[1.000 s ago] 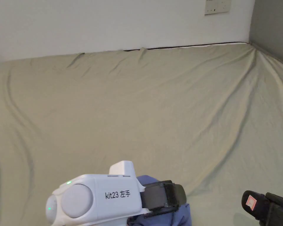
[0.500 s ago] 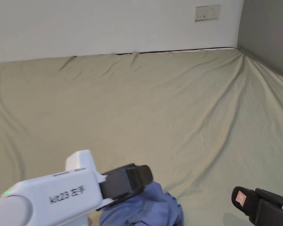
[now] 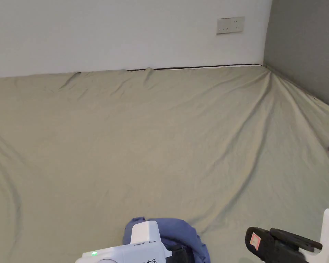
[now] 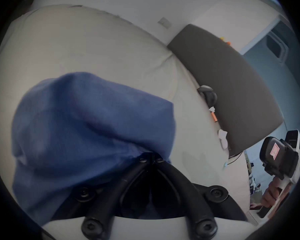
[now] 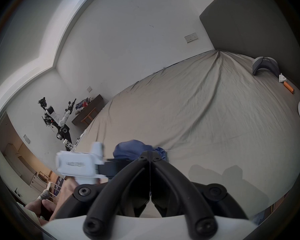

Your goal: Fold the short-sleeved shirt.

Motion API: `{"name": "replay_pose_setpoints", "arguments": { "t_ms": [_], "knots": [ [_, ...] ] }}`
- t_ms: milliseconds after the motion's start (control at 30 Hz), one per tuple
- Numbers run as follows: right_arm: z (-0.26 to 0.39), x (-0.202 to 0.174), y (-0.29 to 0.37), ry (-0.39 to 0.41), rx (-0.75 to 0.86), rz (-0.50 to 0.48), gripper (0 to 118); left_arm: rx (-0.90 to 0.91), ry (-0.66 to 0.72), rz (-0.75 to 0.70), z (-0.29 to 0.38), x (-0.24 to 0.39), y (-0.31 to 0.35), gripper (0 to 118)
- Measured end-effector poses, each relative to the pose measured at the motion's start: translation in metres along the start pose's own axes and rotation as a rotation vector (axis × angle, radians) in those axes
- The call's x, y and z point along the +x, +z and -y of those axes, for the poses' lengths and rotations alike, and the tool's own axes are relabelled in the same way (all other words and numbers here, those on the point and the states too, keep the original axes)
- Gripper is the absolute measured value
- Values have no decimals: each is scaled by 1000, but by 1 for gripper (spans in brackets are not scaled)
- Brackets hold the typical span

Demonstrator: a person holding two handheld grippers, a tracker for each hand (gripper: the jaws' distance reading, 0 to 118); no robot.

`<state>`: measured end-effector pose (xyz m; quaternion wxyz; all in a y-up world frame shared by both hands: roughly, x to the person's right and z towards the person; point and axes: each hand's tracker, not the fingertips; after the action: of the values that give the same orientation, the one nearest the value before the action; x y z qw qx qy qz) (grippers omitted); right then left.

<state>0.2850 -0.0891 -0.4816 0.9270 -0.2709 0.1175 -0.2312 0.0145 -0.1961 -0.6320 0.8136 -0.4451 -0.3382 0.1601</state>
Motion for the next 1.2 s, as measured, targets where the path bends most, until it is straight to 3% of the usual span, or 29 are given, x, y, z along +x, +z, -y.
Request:
{"name": "replay_pose_setpoints", "arguments": {
  "t_ms": [167, 333, 367, 400, 467, 500, 567, 633, 700, 733, 800, 833, 900, 1000, 1033, 1067, 1133, 1167, 1200],
  "knots": [
    [0, -6, -19, 36, -49, 4, 0, -46, 93, -3, -16, 0, 22, 0],
    [-11, -22, -40, 91, -79, -12, 0, 142, -60, -104, -19, 25, 102, 2],
    [-13, -25, -44, 93, -76, -27, 0, 179, -53, -114, -18, 24, 121, 16],
    [-15, -27, -48, 92, -77, -29, 0, 211, -34, -123, -17, 22, 134, 41],
    [-17, -37, -58, 133, -90, -5, 0, 264, 16, -189, -13, 16, 154, 118],
    [-17, -41, -62, 175, -100, 13, 0, 334, 62, -223, -5, 19, 165, 113],
    [-18, -48, -69, 220, -120, 1, 0, 297, 40, -223, 1, 22, 174, 111],
    [-18, -50, -74, 200, -132, -47, 0, 272, 62, -243, 0, 4, 183, 111],
    [-19, -52, -79, 189, -140, -81, 0, 259, 94, -247, 6, -2, 186, 100],
    [-20, -53, -81, 191, -145, -98, 0, 257, 116, -244, 11, -5, 187, 83],
    [-25, -54, -87, 200, -172, -149, 0, 255, 116, -229, 19, -11, 189, 10],
    [-29, -53, -94, 195, -190, -194, 0, 258, 97, -232, 22, -13, 187, 3],
    [-35, -44, -111, 120, -214, -306, 0, 253, 142, -258, 27, -16, 182, 3],
    [-26, -7, -158, -89, -387, -505, 0, 223, 274, -224, 26, -31, 179, 3],
    [-15, 10, -176, -155, -428, -532, 0, 222, 282, -209, 25, -35, 178, 3],
    [1, 26, -195, -227, -472, -497, 0, 222, 289, -211, 23, -38, 176, 5],
    [30, 53, -219, -193, -584, -193, 0, 221, 308, -197, 17, -45, 169, 6],
    [39, 65, -218, -327, -485, -456, 0, 215, 326, -172, 13, -50, 165, 10],
    [38, 73, -213, -502, -438, -575, 0, 199, 342, -142, 8, -55, 160, 20]
  ]
}}
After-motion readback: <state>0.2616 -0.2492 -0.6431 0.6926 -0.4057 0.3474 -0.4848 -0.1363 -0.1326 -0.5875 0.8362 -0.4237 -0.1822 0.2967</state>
